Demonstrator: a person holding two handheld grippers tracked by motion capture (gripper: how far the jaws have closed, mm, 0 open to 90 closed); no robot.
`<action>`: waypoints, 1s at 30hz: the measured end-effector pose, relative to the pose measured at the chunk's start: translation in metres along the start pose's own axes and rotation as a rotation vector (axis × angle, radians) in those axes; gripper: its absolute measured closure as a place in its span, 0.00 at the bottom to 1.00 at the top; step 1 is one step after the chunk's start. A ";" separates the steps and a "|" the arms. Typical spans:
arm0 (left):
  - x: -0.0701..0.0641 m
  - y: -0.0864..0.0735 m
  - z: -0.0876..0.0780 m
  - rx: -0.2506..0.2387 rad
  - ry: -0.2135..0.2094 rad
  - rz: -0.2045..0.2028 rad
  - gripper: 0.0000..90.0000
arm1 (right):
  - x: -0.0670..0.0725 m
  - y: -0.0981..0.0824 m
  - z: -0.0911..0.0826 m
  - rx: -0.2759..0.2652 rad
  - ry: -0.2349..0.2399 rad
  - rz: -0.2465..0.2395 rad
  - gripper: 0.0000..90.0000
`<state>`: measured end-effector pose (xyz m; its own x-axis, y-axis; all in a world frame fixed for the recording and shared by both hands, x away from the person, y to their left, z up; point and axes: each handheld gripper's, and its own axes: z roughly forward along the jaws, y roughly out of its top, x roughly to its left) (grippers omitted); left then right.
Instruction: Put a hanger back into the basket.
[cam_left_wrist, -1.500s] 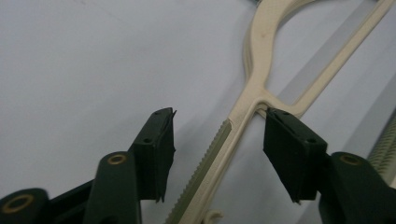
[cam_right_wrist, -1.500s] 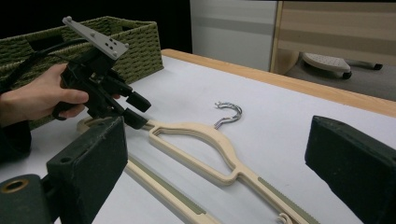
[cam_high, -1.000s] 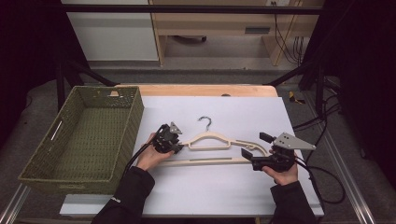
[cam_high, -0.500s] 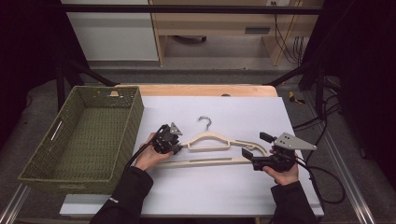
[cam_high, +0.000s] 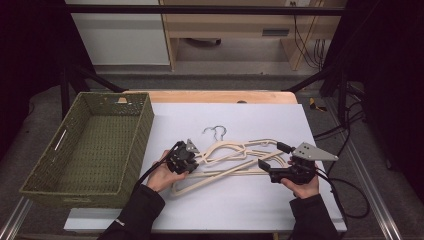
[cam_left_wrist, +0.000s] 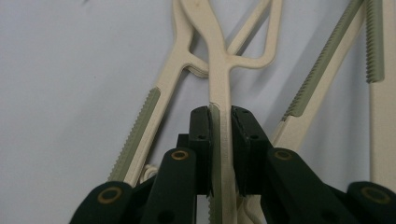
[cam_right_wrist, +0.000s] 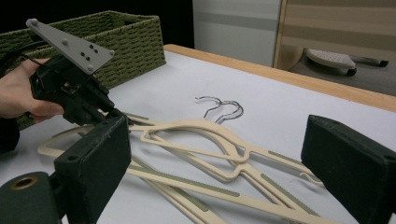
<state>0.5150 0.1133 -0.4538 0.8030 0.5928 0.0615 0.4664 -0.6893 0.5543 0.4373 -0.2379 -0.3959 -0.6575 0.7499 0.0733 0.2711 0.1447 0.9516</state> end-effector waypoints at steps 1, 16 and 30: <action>0.001 -0.001 0.001 -0.002 -0.006 -0.004 0.87 | 0.000 0.000 0.001 -0.001 0.001 0.003 0.10; -0.001 -0.005 0.007 -0.026 -0.012 -0.040 0.87 | 0.001 -0.002 0.006 0.014 0.012 0.007 0.12; -0.023 0.000 -0.027 -0.134 0.073 0.014 0.88 | 0.010 -0.001 0.047 0.091 0.032 0.039 0.19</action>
<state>0.4865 0.1109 -0.4323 0.7776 0.6158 0.1275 0.3979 -0.6388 0.6585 0.4635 -0.2000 -0.4106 -0.6668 0.7353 0.1211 0.3588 0.1744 0.9170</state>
